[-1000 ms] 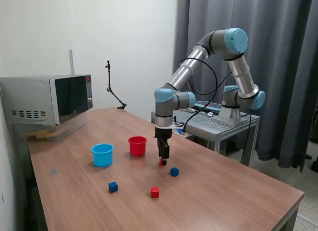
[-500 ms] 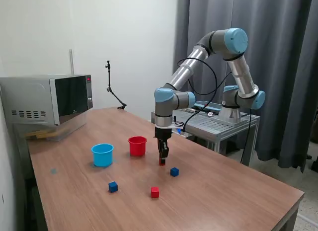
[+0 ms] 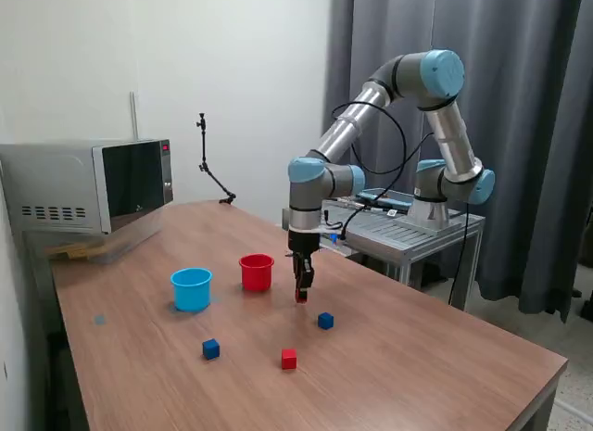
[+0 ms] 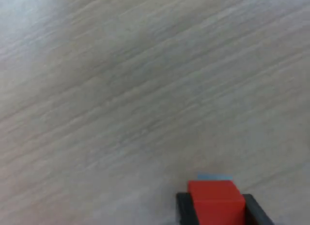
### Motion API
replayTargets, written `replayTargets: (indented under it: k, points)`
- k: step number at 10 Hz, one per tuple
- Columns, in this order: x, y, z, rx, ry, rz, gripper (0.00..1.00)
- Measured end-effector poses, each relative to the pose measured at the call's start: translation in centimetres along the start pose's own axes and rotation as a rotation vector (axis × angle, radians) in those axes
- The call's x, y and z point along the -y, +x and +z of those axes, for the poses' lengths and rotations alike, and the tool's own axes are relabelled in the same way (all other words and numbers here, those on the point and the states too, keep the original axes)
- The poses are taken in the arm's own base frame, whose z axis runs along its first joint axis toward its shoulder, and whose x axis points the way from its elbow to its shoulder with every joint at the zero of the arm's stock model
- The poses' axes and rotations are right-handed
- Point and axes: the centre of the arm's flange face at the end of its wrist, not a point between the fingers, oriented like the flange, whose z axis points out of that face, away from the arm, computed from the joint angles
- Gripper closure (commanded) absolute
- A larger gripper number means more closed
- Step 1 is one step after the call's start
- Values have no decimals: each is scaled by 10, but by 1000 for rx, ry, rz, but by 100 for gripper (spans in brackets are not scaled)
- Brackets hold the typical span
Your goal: Place red objects in the red bin, and blue objects in the blue bin.
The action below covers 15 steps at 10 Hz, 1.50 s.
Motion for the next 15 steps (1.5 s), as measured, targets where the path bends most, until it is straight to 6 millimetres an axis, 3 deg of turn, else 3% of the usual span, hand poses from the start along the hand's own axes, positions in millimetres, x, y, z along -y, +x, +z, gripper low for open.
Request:
replayTargets:
  k: [5,9,12,15]
  points:
    - [2,-2,-96,-22,-39,2,100]
    - [-10,-36,-155,-38,-80,58,100]
    - [-29,-73,-167,-39,-97,123,100]
    - [-50,-103,-148,-29,-72,149,100]
